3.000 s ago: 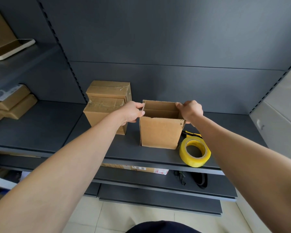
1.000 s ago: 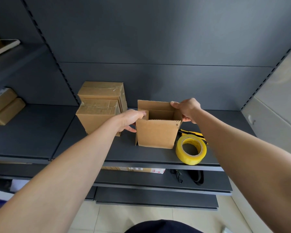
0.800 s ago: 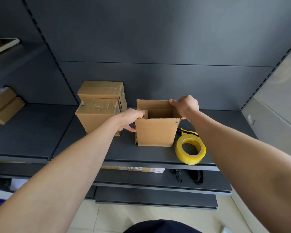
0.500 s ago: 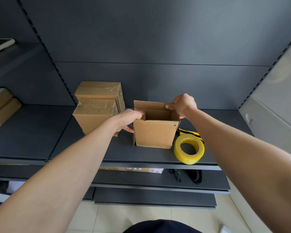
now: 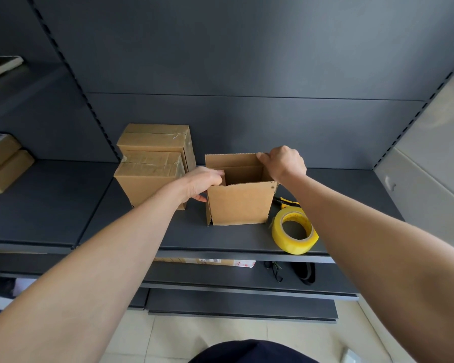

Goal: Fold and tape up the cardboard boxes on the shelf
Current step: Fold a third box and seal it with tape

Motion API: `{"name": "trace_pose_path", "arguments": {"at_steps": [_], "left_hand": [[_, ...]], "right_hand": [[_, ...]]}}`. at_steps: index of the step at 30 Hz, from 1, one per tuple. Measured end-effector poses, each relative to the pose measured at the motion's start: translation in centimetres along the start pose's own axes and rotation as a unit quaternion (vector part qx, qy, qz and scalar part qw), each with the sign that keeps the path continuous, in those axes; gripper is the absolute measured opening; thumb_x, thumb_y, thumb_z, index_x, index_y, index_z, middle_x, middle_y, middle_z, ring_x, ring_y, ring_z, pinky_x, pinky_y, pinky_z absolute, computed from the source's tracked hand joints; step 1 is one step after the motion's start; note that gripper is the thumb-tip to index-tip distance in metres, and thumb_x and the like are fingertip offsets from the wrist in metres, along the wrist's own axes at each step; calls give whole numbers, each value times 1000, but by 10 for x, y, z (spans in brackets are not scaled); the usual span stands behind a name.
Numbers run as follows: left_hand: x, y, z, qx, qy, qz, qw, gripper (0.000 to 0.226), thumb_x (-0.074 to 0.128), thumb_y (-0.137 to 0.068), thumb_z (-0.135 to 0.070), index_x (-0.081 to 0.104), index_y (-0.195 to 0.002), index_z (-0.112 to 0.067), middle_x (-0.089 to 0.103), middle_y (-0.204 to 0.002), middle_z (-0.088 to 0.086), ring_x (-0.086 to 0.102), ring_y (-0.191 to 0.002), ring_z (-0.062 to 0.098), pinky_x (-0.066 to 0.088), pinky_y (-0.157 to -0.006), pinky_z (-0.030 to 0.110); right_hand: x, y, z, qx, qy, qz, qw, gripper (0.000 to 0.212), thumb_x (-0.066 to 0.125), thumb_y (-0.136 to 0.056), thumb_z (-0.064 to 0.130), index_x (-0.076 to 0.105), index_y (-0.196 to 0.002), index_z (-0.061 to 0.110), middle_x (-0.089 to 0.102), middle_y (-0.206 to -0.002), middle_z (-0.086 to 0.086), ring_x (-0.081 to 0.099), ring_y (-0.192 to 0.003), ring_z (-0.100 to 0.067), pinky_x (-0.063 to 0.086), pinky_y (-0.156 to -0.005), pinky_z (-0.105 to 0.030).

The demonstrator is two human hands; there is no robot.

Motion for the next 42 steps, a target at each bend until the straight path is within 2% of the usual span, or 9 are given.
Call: {"name": "trace_pose_path", "arguments": {"at_steps": [5, 8, 12, 15, 19, 25, 28, 35, 42], "left_hand": [[3, 3, -5, 15, 10, 19, 1000, 63, 44, -91, -11, 29, -145, -41, 33, -151, -8, 37, -129, 20, 47, -86, 39], [0, 4, -4, 12, 16, 17, 1000, 65, 42, -91, -11, 26, -145, -44, 30, -153, -9, 36, -128, 18, 46, -83, 37], [-4, 2, 0, 1, 15, 19, 1000, 63, 41, -93, -12, 25, -145, -44, 30, -153, -10, 34, -130, 19, 46, -82, 38], [-5, 2, 1, -2, 10, 22, 1000, 64, 40, -93, -11, 25, -145, -45, 30, -153, -10, 32, -133, 21, 45, -83, 39], [-6, 1, 4, -4, 12, 28, 1000, 65, 40, -93, -9, 25, -145, -45, 29, -153, -11, 31, -135, 21, 44, -85, 41], [1, -1, 6, -14, 24, 50, 998, 64, 52, -93, -29, 20, -146, -47, 24, -155, -11, 28, -136, 23, 39, -97, 48], [1, -1, 6, -12, 22, 51, 998, 66, 51, -92, -26, 19, -146, -48, 23, -155, -12, 29, -136, 22, 37, -102, 51], [6, -1, 4, -8, 16, 70, 997, 68, 49, -94, -23, 14, -147, -48, 19, -157, -12, 23, -140, 23, 28, -106, 49], [6, -1, 11, 6, 37, 64, 997, 65, 50, -95, -33, 13, -146, -49, 17, -158, -12, 22, -141, 23, 25, -111, 53]], "right_hand": [[0, 2, 0, 19, -15, -2, 1000, 45, 45, -95, 51, 66, -89, 11, 58, -80, -5, 51, -61, -20, 40, -58, -28], [6, 3, -5, 68, -97, 69, 991, 41, 44, -95, 49, 60, -93, 12, 58, -79, -7, 58, -62, -22, 46, -52, -26], [18, 15, -18, 115, -326, 227, 910, 27, 44, -97, 23, 64, -89, 8, 65, -76, -5, 63, -62, -16, 52, -52, -23], [25, 20, -26, 109, -360, 284, 882, 18, 50, -98, 16, 67, -100, 13, 70, -92, -5, 66, -81, -17, 54, -64, -27], [33, 24, -29, 114, -406, 322, 847, 18, 62, -92, 25, 64, -106, 14, 65, -102, -6, 63, -88, -19, 53, -68, -28], [31, 30, -23, 102, -354, 345, 863, 29, 62, -89, 29, 56, -116, 21, 62, -109, -4, 64, -93, -19, 55, -63, -26], [30, 32, -19, 110, -350, 338, 867, 30, 61, -90, 31, 54, -117, 22, 60, -107, -4, 63, -89, -18, 55, -61, -24], [35, 30, 2, 81, -203, 310, 925, 43, 63, -88, 41, 57, -115, 8, 54, -94, -7, 50, -79, -17, 46, -62, -22], [45, 33, -12, 153, -277, 274, 908, 21, 63, -91, 28, 55, -101, 12, 51, -76, -4, 46, -58, -12, 38, -50, -20]]}}
Point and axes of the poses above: each hand's wrist, its own y-axis away from the middle knuckle, its own x-axis out of the palm, z = x × y, the point moved 8 cm from there along -y, towards the middle knuckle
